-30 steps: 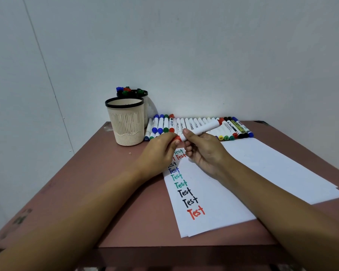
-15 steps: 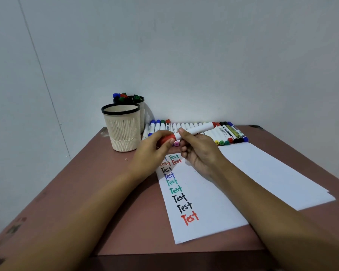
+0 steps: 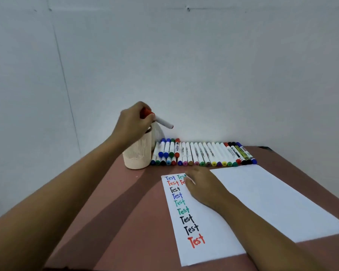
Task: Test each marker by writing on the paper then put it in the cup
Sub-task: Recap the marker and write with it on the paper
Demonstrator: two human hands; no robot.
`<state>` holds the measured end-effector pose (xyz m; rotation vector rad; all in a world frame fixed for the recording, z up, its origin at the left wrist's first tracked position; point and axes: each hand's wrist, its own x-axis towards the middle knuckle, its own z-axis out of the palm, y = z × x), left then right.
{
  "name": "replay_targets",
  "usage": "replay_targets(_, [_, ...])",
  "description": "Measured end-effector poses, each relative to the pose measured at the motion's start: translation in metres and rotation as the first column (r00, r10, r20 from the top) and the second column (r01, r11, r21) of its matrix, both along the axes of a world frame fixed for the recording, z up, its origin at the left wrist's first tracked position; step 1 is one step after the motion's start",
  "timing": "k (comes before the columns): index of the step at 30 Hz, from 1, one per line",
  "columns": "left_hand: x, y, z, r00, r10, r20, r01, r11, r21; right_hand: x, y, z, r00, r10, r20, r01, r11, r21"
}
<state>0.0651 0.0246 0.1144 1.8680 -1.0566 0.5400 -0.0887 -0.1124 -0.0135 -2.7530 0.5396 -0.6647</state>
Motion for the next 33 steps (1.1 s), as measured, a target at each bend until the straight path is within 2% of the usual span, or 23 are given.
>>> replay_targets(5, [0.039, -0.002, 0.048, 0.994, 0.103, 0.025, -0.105, 0.988, 0.109, -0.002, 0.006, 0.005, 0.999, 0.003, -0.039, -0.003, 1.000, -0.002])
replay_targets(10, [0.061, -0.014, 0.067, 0.985, 0.171, -0.010, -0.165, 0.965, 0.205, 0.000, 0.004, 0.003, 0.998, -0.014, -0.059, 0.015, 1.000, 0.015])
replay_targets(20, [0.100, -0.050, 0.048, 0.962, 0.257, -0.092, -0.212, 0.915, 0.342, 0.001, 0.004, 0.004, 0.999, -0.011, -0.049, 0.011, 1.000, -0.017])
replay_targets(23, [0.107, -0.058, 0.035, 0.951, 0.308, -0.021, -0.274, 0.874, 0.401, 0.001, 0.003, 0.004, 0.999, -0.017, -0.050, 0.016, 1.000, -0.025])
replay_targets(27, [0.112, -0.064, 0.020, 0.932, 0.337, 0.132, -0.351, 0.748, 0.563, 0.001, 0.003, 0.003, 0.999, -0.009, -0.038, 0.007, 0.999, -0.039])
replay_targets(30, [0.116, -0.063, 0.015, 0.939, 0.332, 0.091, -0.316, 0.727, 0.610, 0.000, 0.003, 0.003, 0.999, -0.007, -0.046, 0.005, 0.999, -0.038])
replay_targets(33, [0.113, -0.059, 0.017, 0.946, 0.318, 0.061, -0.290, 0.745, 0.601, 0.001, 0.003, 0.004, 0.998, -0.010, -0.058, 0.009, 1.000, -0.027])
